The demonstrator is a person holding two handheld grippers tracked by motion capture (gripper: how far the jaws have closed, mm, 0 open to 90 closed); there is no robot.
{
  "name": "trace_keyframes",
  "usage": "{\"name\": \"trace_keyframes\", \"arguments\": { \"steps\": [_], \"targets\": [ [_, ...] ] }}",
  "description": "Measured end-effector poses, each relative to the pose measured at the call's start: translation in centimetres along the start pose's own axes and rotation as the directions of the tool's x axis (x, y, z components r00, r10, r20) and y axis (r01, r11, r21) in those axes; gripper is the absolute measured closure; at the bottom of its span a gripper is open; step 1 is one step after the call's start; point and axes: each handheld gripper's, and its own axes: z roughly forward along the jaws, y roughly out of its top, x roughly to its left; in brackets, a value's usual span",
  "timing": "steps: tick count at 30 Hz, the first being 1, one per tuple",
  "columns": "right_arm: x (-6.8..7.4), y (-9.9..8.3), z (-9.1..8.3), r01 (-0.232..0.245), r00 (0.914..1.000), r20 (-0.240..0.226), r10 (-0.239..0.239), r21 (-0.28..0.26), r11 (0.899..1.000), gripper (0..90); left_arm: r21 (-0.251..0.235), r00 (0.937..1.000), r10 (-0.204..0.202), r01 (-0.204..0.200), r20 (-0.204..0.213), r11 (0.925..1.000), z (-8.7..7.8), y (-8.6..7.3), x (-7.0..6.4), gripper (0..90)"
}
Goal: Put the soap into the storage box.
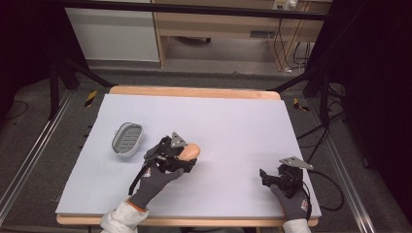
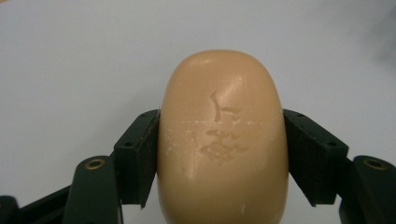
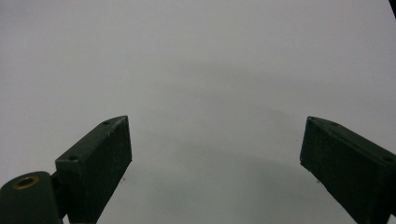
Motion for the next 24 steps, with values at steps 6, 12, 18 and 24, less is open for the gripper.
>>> {"name": "trace_keyframes", "arguments": {
  "steps": [6, 12, 18, 24],
  "targets": [
    [0.1, 0.0, 0.0, 0.0, 1.0, -0.001, 0.0, 0.003, 1.0, 9.1, -0.014, 0.9998, -0.018, 0.018, -0.007, 0.9997, -1.2, -1.1, 1.0, 31.7],
    [0.1, 0.0, 0.1, 0.001, 1.0, 0.0, -0.001, 0.003, 1.0, 9.1, -0.025, 0.9989, -0.045, 0.044, -0.016, 0.9987, -2.2, -2.4, 2.0, 31.7],
    [0.1, 0.0, 0.1, 0.003, 1.0, 0.0, -0.003, 0.005, 1.0, 9.1, -0.038, 0.9972, -0.069, 0.068, -0.03, 0.997, -3.2, -3.4, 2.9, 31.7],
    [0.1, -0.1, 0.2, 0.005, 1.0, 0.003, -0.005, 0.006, 1.0, 9.1, -0.059, 0.995, -0.088, 0.085, -0.047, 0.9946, -4.5, -4.2, 3.9, 31.7]
  ]
}}
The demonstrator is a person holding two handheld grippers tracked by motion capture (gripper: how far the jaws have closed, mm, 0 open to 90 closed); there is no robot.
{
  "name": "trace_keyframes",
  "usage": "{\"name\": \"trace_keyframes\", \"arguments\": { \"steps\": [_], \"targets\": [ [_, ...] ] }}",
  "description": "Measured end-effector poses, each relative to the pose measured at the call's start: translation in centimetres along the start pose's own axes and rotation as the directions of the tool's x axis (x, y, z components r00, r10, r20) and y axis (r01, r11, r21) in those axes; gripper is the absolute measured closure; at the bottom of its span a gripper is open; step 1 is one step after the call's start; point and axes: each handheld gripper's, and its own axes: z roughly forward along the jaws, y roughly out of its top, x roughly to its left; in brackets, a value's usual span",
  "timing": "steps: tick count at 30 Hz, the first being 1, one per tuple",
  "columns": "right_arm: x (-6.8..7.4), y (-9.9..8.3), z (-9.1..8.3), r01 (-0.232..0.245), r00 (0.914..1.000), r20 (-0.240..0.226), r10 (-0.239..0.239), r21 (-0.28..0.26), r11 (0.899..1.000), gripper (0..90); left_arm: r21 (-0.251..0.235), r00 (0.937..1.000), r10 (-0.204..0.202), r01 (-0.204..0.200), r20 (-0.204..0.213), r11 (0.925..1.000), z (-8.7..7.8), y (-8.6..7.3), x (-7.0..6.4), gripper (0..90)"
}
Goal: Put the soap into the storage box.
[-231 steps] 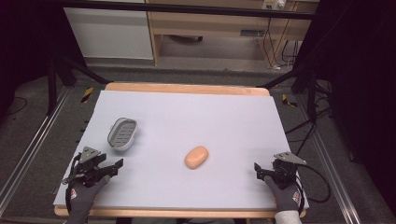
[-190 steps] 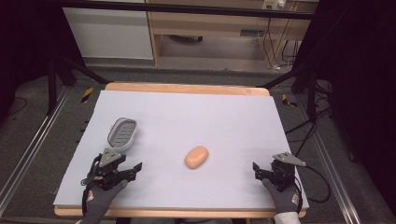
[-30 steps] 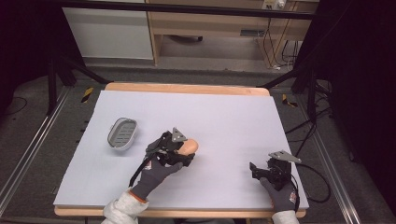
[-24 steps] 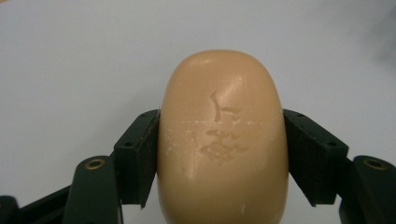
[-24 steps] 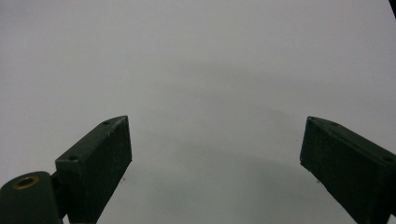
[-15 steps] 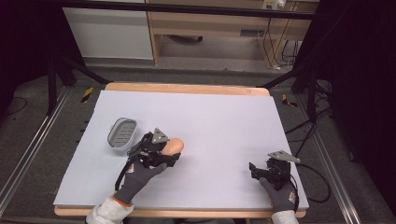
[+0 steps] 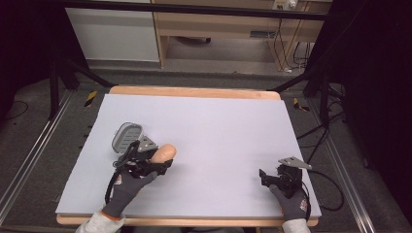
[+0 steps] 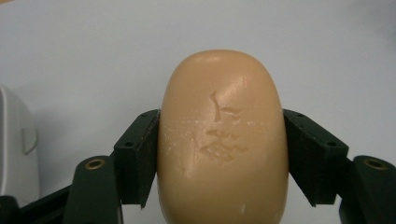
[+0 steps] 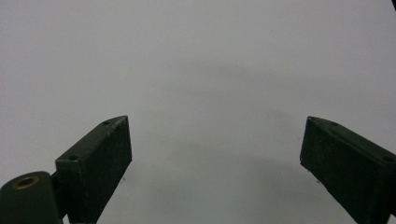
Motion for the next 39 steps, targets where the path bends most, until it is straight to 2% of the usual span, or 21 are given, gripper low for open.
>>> {"name": "trace_keyframes", "arguments": {
  "steps": [8, 12, 24, 39],
  "targets": [
    [0.2, 0.0, -0.1, 0.007, 0.9999, -0.008, -0.007, 0.001, 1.0, 9.1, -0.043, 0.9984, -0.048, 0.047, -0.028, 0.998, -1.9, -0.2, 1.8, 31.7],
    [0.2, 0.0, -0.1, 0.009, 0.9999, -0.008, -0.009, 0.002, 1.0, 9.1, -0.051, 0.9972, -0.06, 0.058, -0.045, 0.997, -2.5, -0.2, 2.7, 31.7],
    [0.3, 0.0, 0.0, 0.012, 0.9999, -0.008, -0.012, 0.006, 1.0, 9.1, -0.072, 0.9921, -0.095, 0.089, -0.082, 0.9935, -3.1, 0.0, 4.8, 31.7],
    [0.5, 0.1, 0.2, 0.018, 0.9998, -0.01, -0.018, 0.009, 1.0, 9.1, -0.093, 0.9793, -0.15, 0.138, -0.136, 0.986, -3.3, 0.0, 7.7, 31.7]
  ]
}}
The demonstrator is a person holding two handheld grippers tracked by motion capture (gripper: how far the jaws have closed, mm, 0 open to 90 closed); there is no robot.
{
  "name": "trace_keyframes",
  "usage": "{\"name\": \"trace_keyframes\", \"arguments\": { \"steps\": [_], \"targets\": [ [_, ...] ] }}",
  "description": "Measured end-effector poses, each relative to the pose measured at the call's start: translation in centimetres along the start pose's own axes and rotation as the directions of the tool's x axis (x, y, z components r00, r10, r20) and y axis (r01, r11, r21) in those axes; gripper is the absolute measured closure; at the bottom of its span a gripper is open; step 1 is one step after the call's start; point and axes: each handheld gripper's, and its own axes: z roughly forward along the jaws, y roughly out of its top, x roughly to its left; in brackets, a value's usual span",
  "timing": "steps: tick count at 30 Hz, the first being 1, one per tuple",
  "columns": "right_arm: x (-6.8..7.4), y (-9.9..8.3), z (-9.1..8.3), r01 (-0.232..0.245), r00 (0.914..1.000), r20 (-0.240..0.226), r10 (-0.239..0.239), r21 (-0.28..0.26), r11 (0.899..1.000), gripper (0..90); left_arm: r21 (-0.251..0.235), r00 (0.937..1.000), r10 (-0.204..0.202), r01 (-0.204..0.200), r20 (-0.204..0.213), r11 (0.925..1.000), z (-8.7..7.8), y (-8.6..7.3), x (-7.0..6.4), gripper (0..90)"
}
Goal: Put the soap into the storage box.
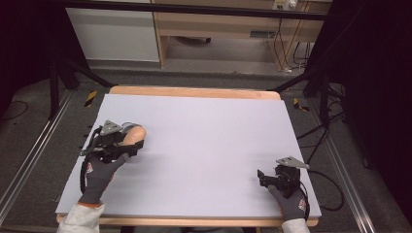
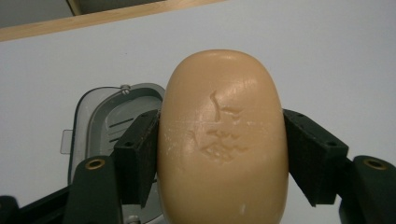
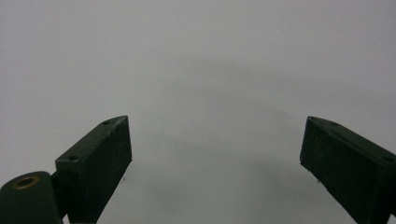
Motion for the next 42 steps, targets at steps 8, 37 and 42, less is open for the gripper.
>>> {"name": "trace_keyframes", "arguments": {
  "steps": [8, 37, 42],
  "targets": [
    [0.0, 0.0, 0.1, 0.003, 1.0, 0.0, -0.003, 0.006, 1.0, 9.1, 0.01, 0.9992, -0.022, 0.022, -0.034, 0.9997, 0.9, 0.0, 1.4, 31.7],
    [0.2, 0.0, 0.4, 0.004, 1.0, 0.003, -0.004, 0.014, 1.0, 9.1, 0.065, 0.9934, -0.061, 0.067, -0.097, 0.9957, 3.8, -1.0, 4.4, 31.7],
    [0.2, 0.0, 0.4, 0.005, 1.0, 0.002, -0.005, 0.014, 1.0, 9.1, 0.073, 0.9928, -0.063, 0.07, -0.102, 0.9949, 4.1, -1.3, 4.5, 31.7]
  ]
}}
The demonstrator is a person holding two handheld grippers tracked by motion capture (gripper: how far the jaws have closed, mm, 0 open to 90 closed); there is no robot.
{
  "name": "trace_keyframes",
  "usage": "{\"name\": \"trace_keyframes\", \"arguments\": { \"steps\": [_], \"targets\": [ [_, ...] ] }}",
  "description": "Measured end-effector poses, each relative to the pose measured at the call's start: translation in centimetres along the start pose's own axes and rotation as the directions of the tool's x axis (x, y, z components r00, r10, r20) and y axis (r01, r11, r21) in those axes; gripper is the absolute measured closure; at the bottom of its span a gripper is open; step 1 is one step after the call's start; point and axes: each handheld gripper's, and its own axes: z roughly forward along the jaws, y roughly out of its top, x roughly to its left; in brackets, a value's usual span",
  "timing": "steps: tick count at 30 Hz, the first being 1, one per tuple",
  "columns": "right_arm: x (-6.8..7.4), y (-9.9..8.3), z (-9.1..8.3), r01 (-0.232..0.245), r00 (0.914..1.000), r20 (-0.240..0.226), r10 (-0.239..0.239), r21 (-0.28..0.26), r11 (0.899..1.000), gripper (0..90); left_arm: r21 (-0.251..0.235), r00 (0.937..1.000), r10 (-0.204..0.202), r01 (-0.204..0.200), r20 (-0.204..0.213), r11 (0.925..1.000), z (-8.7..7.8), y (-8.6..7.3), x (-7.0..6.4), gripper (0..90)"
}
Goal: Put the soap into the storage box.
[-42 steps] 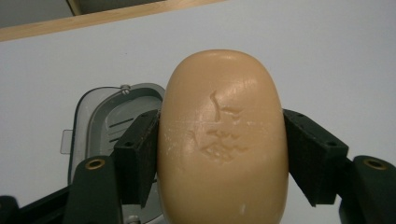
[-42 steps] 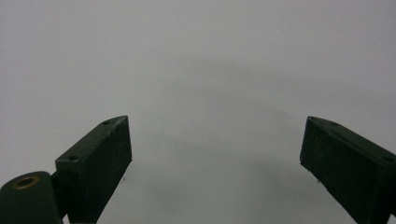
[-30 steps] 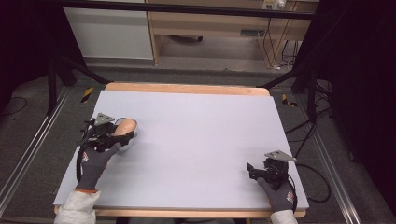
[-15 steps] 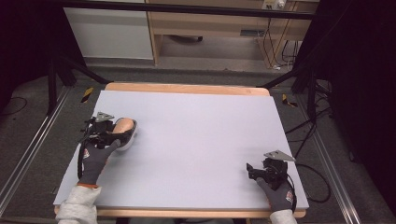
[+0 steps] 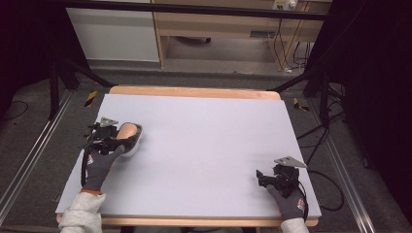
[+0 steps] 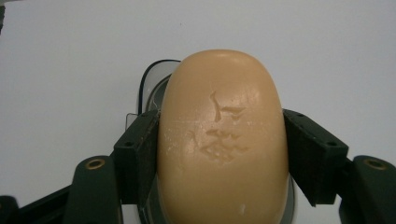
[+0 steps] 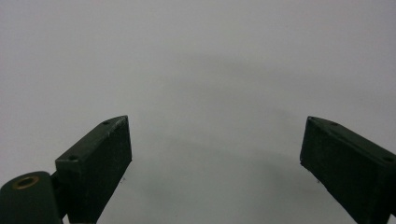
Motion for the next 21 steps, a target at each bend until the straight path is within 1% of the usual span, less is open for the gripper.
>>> {"name": "trace_keyframes", "arguments": {
  "steps": [6, 14, 18, 21],
  "targets": [
    [0.02, 0.0, -0.01, -0.002, 1.0, -0.002, 0.002, 0.001, 1.0, 9.1, 0.011, 1.0, -0.003, 0.003, -0.004, 0.9999, 0.35, -0.2, 0.07, 31.7],
    [0.01, 0.0, -0.01, 0.003, 1.0, -0.005, -0.003, -0.001, 1.0, 9.0, 0.009, 1.0, -0.001, 0.001, -0.002, 1.0, 0.45, -0.24, 0.01, 31.6],
    [0.01, 0.0, -0.03, 0.003, 1.0, -0.006, -0.003, -0.001, 1.0, 9.0, 0.01, 0.9999, -0.005, 0.005, 0.012, 0.9999, 0.63, -0.29, -0.07, 31.4],
    [0.02, 0.0, -0.02, 0.004, 1.0, -0.006, -0.004, 0.001, 1.0, 9.0, 0.012, 1.0, 0.003, -0.003, 0.005, 0.9999, 0.64, -0.28, -0.21, 31.2]
  ]
}}
